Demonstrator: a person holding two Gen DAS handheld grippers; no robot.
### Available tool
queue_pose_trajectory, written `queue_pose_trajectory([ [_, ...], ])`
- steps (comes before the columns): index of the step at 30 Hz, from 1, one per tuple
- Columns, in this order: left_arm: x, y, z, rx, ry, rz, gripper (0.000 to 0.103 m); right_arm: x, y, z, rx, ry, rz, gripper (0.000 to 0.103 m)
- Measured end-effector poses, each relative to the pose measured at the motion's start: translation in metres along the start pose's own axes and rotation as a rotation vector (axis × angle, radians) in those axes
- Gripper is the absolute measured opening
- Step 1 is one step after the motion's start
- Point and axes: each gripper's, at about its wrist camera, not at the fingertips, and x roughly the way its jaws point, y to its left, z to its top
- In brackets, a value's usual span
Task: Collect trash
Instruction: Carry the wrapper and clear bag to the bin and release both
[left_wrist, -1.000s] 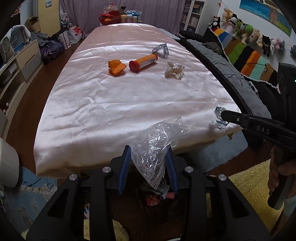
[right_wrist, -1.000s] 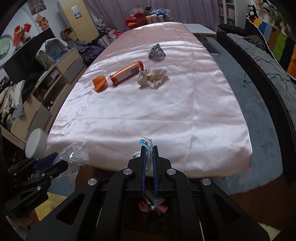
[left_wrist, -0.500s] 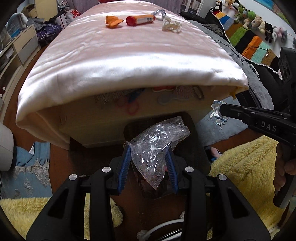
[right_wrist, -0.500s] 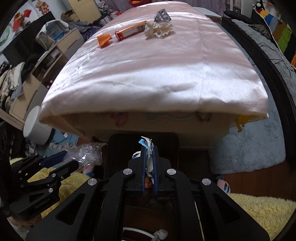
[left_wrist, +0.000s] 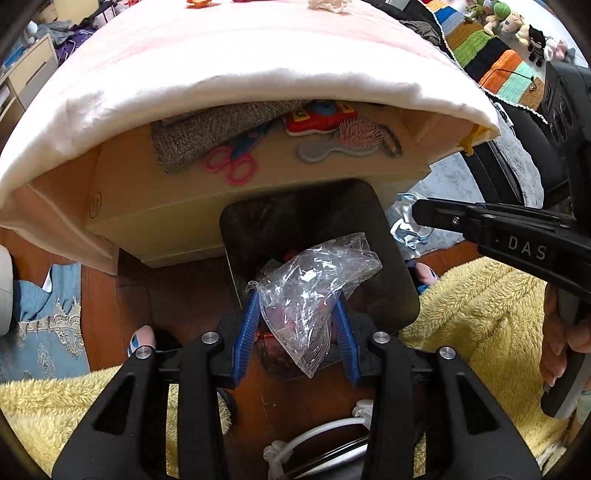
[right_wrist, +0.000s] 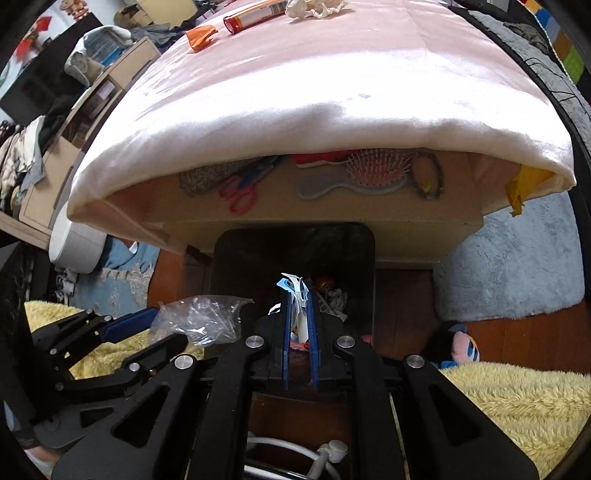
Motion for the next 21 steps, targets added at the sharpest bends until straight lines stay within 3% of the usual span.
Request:
queue_pose_trajectory([
  [3, 0.003, 0.000, 0.000, -0.004, 0.013, -0.008, 0.046, 0.001, 0.001, 0.003, 0.004, 0.009, 0.005, 0.013],
  [5, 0.004, 0.002, 0.000, -0.008, 0.016, -0.008, 0.052, 0.002, 0.000, 0.004, 0.010, 0.011, 0.011, 0.020],
  [7, 0.004, 0.003, 0.000, -0.011, 0.019, -0.007, 0.053, 0.001, -0.001, 0.005, 0.019, 0.007, 0.018, 0.044],
  [12, 0.001, 0.004, -0.001, -0.005, 0.002, 0.022, 0.065, -0.004, -0.005, 0.006, 0.030, -0.020, 0.028, 0.050],
  [18, -0.016, 0.013, 0.005, -0.006, -0.039, 0.037, 0.077, -0.029, -0.011, 0.011, 0.045, -0.103, 0.012, 0.071],
  [21, -0.032, 0.019, 0.013, -0.015, -0.089, 0.045, 0.081, -0.044, -0.015, 0.020, 0.054, -0.150, 0.013, 0.075],
])
